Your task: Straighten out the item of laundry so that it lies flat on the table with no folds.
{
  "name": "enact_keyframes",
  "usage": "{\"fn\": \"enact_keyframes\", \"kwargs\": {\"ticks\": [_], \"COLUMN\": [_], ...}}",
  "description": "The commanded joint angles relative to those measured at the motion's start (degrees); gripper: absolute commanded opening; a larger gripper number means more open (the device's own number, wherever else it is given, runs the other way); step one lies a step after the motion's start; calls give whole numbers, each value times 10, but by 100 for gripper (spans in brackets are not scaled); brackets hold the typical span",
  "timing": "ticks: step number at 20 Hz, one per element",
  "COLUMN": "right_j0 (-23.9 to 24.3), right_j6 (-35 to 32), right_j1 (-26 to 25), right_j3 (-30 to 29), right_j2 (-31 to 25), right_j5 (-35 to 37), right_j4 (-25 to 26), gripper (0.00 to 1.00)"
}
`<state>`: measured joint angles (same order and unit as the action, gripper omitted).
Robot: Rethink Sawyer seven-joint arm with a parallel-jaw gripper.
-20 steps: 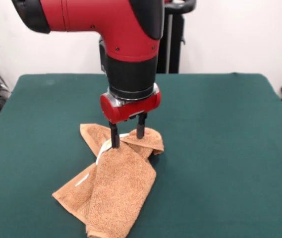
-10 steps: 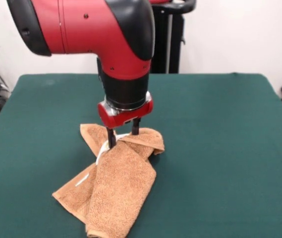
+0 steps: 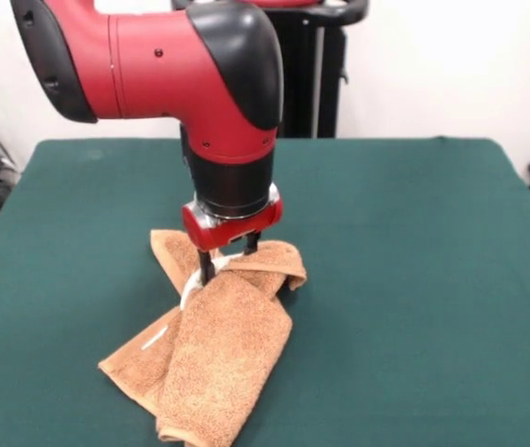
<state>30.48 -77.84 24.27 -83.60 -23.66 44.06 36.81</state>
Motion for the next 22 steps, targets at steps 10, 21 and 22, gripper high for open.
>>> {"fn": "enact_keyframes", "kwargs": {"ticks": [10, 21, 22], "right_j0": [37, -76, -88], "right_j6": [-71, -294, -305], "right_j1": [-68, -70, -75], "right_j3": [-99, -92, -88], "right_j2": [-50, 108, 124], "right_j5": [-197, -360, -373], "right_j4": [-24, -100, -109], "gripper": [100, 100, 100]}}
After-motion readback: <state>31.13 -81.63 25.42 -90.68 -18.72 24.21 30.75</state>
